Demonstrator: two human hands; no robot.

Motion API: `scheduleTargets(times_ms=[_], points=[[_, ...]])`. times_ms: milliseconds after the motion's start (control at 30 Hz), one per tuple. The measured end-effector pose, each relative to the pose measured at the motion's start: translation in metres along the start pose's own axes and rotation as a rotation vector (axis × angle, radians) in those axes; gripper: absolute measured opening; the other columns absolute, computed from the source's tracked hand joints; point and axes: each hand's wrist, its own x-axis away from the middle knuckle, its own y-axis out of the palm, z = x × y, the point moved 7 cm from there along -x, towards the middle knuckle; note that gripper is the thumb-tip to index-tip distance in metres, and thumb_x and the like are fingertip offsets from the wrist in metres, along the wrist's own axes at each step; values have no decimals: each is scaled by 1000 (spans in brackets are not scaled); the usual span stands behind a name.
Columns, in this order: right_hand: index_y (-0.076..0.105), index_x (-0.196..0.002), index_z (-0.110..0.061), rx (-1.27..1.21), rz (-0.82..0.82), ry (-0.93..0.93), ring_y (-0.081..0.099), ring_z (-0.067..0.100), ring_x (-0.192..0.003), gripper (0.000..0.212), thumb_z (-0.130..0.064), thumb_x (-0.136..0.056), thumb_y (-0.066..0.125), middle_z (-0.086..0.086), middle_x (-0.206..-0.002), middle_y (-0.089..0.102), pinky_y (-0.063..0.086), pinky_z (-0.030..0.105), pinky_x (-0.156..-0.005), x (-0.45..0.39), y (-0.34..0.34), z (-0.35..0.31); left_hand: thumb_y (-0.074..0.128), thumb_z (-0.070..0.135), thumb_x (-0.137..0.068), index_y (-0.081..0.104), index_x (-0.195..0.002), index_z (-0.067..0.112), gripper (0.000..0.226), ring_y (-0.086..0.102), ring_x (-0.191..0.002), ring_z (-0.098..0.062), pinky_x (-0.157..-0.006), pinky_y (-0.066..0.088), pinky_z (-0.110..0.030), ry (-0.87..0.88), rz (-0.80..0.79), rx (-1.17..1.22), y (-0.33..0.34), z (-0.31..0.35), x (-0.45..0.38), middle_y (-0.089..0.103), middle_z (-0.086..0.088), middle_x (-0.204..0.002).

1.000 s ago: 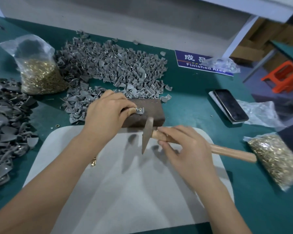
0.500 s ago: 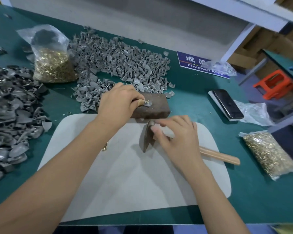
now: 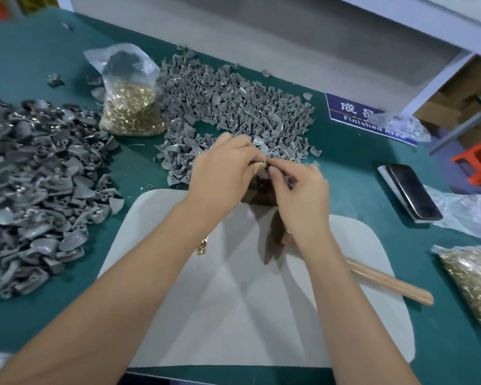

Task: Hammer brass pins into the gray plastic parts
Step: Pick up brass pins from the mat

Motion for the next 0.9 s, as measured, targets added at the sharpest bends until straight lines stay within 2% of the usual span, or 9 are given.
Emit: scheduleTargets(times_ms=[100, 233, 300, 433, 567, 667, 800, 900], points=[[80, -108, -30, -63, -36, -50, 54, 12, -90, 21, -18, -95, 70, -14, -91, 73, 46, 39, -89, -8, 3, -19, 63, 34, -97, 74, -103, 30, 13, 50, -100, -15, -67, 42, -31, -55, 14, -9, -17, -6, 5, 60, 10, -100], [81, -102, -30, -113, -143, -146, 60, 2, -95, 16, -21, -92, 73, -19, -97, 75, 48, 36, -93, -11, 27, -65, 66, 34, -94, 74, -98, 30, 10, 53, -98, -15, -62, 47, -31, -141, 115, -73, -64, -30, 36, 62, 12, -96], [81, -99, -28, -153, -209, -186, 63, 6, -95, 13, -21, -91, 73, -18, -95, 75, 50, 39, -93, -7, 48, -92, 68, 32, -91, 75, -97, 28, 10, 52, -98, -18, -64, 47, -31, -204, 156, -118, -88, -49, 56, 64, 11, -94], [79, -99, -26, -107, -340, -302, 59, 17, -100, 13, -20, -92, 71, -15, -99, 74, 48, 39, -92, 11, 98, -147, 74, 26, -87, 76, -97, 23, 10, 53, -102, -25, -84, 36, -33, -265, 172, -264, -130, -88, 93, 66, 6, -96], [77, -100, -30, -170, -428, -399, 56, 13, -101, 13, -22, -93, 69, -18, -98, 71, 47, 31, -88, 26, 136, -200, 78, 30, -85, 76, -95, 24, 13, 55, -103, -24, -84, 34, -35, -348, 238, -361, -176, -123, 127, 68, 8, -97], [76, -97, -31, -188, -469, -452, 56, 14, -101, 11, -23, -93, 70, -19, -94, 70, 46, 31, -87, 35, 157, -232, 77, 37, -86, 76, -96, 26, 15, 55, -103, -23, -86, 38, -38, -461, 282, -333, -199, -147, 149, 68, 10, -97], [76, -99, -32, -120, -515, -488, 55, 13, -103, 9, -27, -94, 70, -18, -96, 70, 46, 32, -88, 42, 182, -253, 72, 43, -89, 75, -99, 27, 20, 55, -104, -23, -88, 42, -40, -569, 245, -227, -210, -170, 164, 68, 10, -99], [75, -101, -33, -51, -555, -494, 53, 13, -105, 11, -27, -94, 69, -18, -99, 70, 45, 31, -90, 46, 193, -254, 72, 42, -89, 75, -101, 26, 20, 53, -108, -24, -91, 42, -43, -603, 178, -232, -205, -178, 167, 67, 8, -99]])
